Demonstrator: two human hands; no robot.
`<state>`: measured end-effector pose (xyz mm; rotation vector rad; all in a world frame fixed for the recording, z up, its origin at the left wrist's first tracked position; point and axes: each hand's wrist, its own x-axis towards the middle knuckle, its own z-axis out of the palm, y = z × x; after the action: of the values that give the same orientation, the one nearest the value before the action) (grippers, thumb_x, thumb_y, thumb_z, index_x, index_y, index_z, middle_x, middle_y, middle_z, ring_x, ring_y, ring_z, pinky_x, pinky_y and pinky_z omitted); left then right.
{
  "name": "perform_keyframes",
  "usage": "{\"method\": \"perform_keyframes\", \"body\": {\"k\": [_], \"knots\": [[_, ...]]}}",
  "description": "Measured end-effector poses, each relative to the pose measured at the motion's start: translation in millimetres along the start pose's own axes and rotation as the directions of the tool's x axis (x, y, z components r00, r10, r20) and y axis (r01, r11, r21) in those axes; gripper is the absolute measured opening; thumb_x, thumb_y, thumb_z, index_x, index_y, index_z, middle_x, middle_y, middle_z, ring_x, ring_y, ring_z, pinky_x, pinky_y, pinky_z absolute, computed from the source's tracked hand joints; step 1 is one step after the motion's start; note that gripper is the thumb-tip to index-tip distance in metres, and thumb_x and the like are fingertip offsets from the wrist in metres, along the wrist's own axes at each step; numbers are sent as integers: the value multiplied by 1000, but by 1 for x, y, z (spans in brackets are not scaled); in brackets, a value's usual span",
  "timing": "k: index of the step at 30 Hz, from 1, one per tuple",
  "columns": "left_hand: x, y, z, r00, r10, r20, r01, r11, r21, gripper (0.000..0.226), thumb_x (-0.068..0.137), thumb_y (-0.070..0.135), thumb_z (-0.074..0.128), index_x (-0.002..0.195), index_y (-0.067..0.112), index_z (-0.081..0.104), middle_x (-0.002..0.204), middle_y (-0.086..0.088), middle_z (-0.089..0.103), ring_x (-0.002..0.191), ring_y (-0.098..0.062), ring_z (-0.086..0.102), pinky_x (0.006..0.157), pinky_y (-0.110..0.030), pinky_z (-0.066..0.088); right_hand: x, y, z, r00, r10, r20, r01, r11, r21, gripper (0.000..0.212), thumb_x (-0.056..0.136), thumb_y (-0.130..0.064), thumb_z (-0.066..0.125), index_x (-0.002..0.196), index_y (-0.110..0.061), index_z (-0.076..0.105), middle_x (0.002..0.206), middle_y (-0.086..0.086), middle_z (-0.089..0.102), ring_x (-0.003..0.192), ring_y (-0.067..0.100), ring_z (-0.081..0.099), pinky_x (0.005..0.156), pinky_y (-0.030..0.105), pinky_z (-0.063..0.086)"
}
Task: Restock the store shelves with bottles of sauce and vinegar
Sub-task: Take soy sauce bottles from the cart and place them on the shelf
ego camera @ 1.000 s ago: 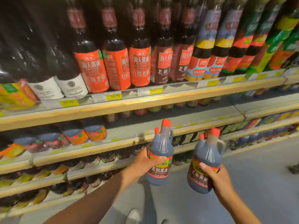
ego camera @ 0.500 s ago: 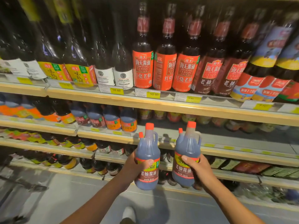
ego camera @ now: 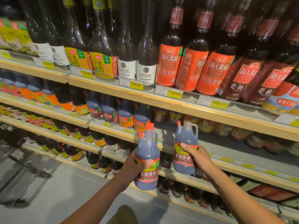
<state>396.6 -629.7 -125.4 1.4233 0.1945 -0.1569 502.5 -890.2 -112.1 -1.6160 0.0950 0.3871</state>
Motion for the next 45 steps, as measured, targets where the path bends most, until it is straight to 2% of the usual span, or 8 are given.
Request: {"method": "perform_keyframes", "body": {"k": [4,9,16,21,28,33,38,45], "knots": [[9,-5,-9,1000,-23,-9,23,1000,-5,87,60,52,86,136,22,57,120,-3,76,110,-25,74,83,-33,61,33,-26,-2,996,-77,-35,74,995,-72,74,51,-57,91,113,-20,73,103,3,79,94,26,77,85,44,60],[18,-8,-17,1000,-15,-4,15,1000,-1,98,58,64,93,140,25,55,126,-5,74,115,-29,71,91,-40,61,71,-45,-12,990,7,-140,-36,978,-204,82,36,-71,87,93,-12,79,91,3,80,85,19,75,72,33,58],[21,0,-19,1000,-11,-7,11,1000,29,88,65,55,92,141,28,54,127,-2,73,115,-25,71,85,-30,60,97,-43,-25,978,45,-203,-88,974,-209,97,46,-60,94,122,-6,69,119,3,69,107,20,67,83,32,54],[26,-6,-17,999,38,-8,-37,999,30,75,74,39,82,142,24,54,129,-7,71,116,-28,70,91,-37,60,101,-19,-35,974,58,-218,-136,922,-362,58,65,-54,91,75,-4,66,66,-2,56,59,10,49,51,25,35],[32,-8,-11,999,41,-12,-40,998,46,75,69,44,81,136,25,55,122,-2,74,112,-24,72,86,-32,61,100,-9,-40,990,48,-135,-102,900,-425,62,71,-44,91,94,11,72,81,15,62,79,22,54,67,37,37],[35,-6,-9,999,34,-25,-33,998,48,83,65,48,82,139,24,54,122,-1,74,112,-23,71,86,-31,61,98,-12,-46,994,46,-101,-86,899,-430,39,70,-44,91,89,-14,74,91,-7,75,80,4,68,60,13,48],[39,-2,-10,999,38,-23,-37,998,45,90,64,47,82,143,19,51,128,-8,70,116,-28,70,96,-42,59,95,-15,-45,993,51,-108,-91,910,-405,60,74,-51,87,102,-2,69,110,14,74,104,26,71,97,50,57],[42,-1,-14,999,25,-31,-23,998,65,93,61,50,82,144,22,51,131,-8,69,119,-30,67,103,-50,55,91,-15,-33,997,26,-77,-50,946,-319,63,81,-39,85,121,4,62,115,12,73,106,24,71,94,45,60]]}}
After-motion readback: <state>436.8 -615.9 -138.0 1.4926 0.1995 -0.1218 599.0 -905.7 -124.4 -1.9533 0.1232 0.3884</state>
